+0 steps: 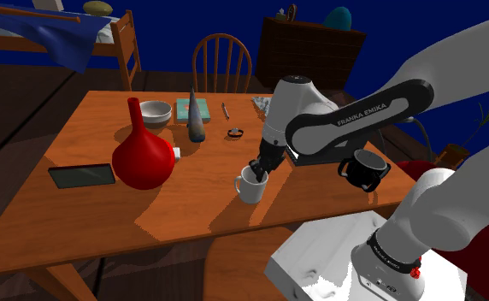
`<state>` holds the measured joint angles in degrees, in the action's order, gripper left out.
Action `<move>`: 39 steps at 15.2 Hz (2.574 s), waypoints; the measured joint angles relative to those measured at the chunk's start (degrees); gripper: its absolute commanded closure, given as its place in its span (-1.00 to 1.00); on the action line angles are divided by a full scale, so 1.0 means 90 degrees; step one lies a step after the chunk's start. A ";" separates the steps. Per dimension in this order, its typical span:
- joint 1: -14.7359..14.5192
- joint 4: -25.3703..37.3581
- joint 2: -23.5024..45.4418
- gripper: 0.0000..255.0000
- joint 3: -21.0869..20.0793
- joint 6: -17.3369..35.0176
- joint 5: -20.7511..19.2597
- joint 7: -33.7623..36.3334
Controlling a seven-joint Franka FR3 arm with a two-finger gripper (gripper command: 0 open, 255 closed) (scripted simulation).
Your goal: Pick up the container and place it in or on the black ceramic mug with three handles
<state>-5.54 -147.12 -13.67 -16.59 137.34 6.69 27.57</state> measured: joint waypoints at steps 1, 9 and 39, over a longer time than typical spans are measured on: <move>0.0000 0.0001 -0.0001 1.00 0.0000 0.0001 0.0000 0.0000; -0.0002 0.0053 -0.0077 1.00 0.0015 -0.0128 0.0012 -0.0014; -0.0009 0.1754 -0.1166 1.00 0.0283 -0.2906 0.0038 -0.0079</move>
<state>-5.62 -131.33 -24.17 -14.04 111.19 7.04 26.86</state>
